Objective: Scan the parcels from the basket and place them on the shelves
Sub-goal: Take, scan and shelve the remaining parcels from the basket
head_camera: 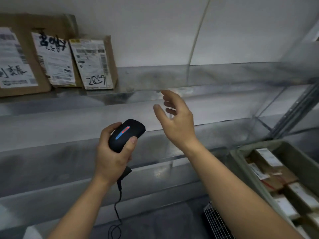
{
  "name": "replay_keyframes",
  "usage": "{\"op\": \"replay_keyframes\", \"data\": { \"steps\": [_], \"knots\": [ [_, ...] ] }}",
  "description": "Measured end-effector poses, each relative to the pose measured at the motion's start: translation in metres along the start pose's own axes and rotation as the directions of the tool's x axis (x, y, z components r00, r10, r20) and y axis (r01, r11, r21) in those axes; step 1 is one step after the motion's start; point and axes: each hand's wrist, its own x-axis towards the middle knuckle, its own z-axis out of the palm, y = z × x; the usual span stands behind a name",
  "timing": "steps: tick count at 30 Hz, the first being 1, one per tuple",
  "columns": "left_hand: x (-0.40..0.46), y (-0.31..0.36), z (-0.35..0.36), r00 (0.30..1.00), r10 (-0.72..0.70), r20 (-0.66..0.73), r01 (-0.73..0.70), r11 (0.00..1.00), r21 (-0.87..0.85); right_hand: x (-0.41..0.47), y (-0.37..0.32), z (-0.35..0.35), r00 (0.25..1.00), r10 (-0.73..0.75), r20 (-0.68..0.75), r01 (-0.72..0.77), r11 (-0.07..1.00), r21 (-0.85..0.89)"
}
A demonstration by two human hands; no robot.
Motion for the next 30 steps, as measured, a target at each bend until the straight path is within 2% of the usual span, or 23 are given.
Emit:
{"op": "replay_keyframes", "data": {
  "steps": [4, 8, 16, 22, 26, 30],
  "knots": [
    [-0.007, -0.006, 0.048, 0.992, -0.018, 0.121, 0.015, 1.000, 0.022, -0.024, 0.029, -0.054, 0.998, 0.060, -0.034, -0.064, 0.992, -0.107],
    [-0.012, -0.008, 0.106, 0.965, 0.009, 0.263, -0.027, 0.998, 0.065, -0.045, 0.053, -0.113, 0.988, 0.146, -0.050, -0.153, 0.973, -0.172],
    [-0.030, 0.003, 0.226, 0.878, 0.011, 0.478, -0.035, 0.999, 0.041, -0.077, 0.102, -0.233, 0.935, 0.268, -0.232, -0.326, 0.905, -0.272],
    [-0.053, 0.007, 0.304, 0.795, 0.000, 0.607, -0.025, 0.999, 0.032, -0.125, 0.142, -0.313, 0.827, 0.419, -0.374, -0.506, 0.845, -0.173],
    [-0.060, 0.003, 0.358, 0.724, 0.003, 0.690, -0.040, 0.998, 0.038, -0.156, 0.171, -0.350, 0.768, 0.465, -0.441, -0.568, 0.812, -0.133],
    [-0.069, 0.002, 0.407, 0.647, -0.007, 0.763, -0.030, 0.999, 0.034, -0.173, 0.182, -0.377, 0.671, 0.549, -0.499, -0.648, 0.761, -0.036]
  ]
}}
